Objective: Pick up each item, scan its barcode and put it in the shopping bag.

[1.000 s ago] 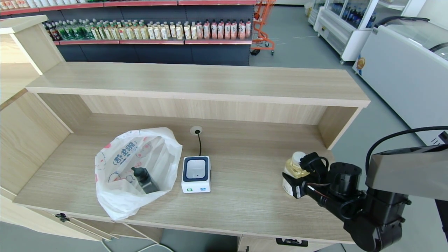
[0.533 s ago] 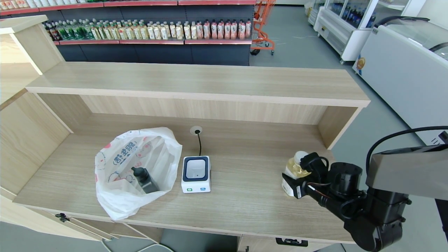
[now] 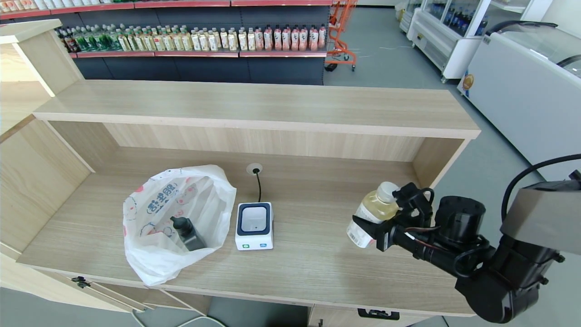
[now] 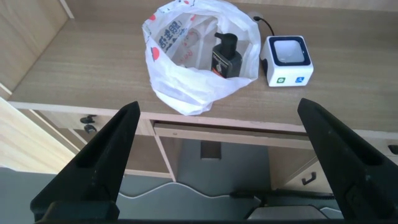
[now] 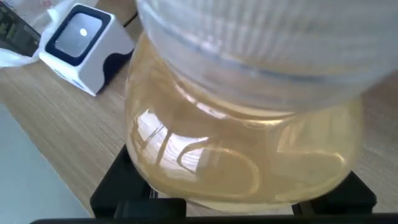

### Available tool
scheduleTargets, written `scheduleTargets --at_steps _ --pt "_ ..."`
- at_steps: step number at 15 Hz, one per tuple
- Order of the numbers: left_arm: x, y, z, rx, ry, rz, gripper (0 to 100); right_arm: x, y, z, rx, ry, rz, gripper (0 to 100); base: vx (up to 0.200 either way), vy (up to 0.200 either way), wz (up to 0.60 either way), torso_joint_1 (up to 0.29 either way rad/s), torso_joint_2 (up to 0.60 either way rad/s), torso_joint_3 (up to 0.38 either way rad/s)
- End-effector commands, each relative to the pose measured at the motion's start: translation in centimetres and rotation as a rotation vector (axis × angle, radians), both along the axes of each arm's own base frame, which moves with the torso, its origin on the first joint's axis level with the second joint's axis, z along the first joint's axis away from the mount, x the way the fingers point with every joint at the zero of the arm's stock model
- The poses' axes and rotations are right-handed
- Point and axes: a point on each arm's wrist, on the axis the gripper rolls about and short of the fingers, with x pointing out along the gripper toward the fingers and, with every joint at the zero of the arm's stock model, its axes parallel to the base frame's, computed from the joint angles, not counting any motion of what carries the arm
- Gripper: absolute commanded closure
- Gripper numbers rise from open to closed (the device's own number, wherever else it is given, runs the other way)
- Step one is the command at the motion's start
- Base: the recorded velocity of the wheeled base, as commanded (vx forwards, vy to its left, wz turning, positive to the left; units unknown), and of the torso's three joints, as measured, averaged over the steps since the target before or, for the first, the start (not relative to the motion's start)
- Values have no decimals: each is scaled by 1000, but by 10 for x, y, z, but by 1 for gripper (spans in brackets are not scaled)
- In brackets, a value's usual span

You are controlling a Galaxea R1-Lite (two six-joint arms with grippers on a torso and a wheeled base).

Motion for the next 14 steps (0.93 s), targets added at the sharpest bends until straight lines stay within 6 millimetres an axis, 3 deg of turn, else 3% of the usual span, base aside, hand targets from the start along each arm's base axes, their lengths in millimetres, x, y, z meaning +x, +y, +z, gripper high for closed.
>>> scheduleTargets --at_steps 1,4,10,14 --pt "0 0 0 0 1 0 0 -7 5 23 44 -39 22 100 0 0 0 0 0 0" --pt "0 0 0 0 1 0 0 -25 20 45 159 100 74 100 0 0 0 0 0 0" --pt "0 0 0 0 1 0 0 -49 50 46 156 131 232 100 0 0 0 0 0 0" --pt "0 0 0 0 1 0 0 -64 51 58 120 158 315 100 0 0 0 0 0 0"
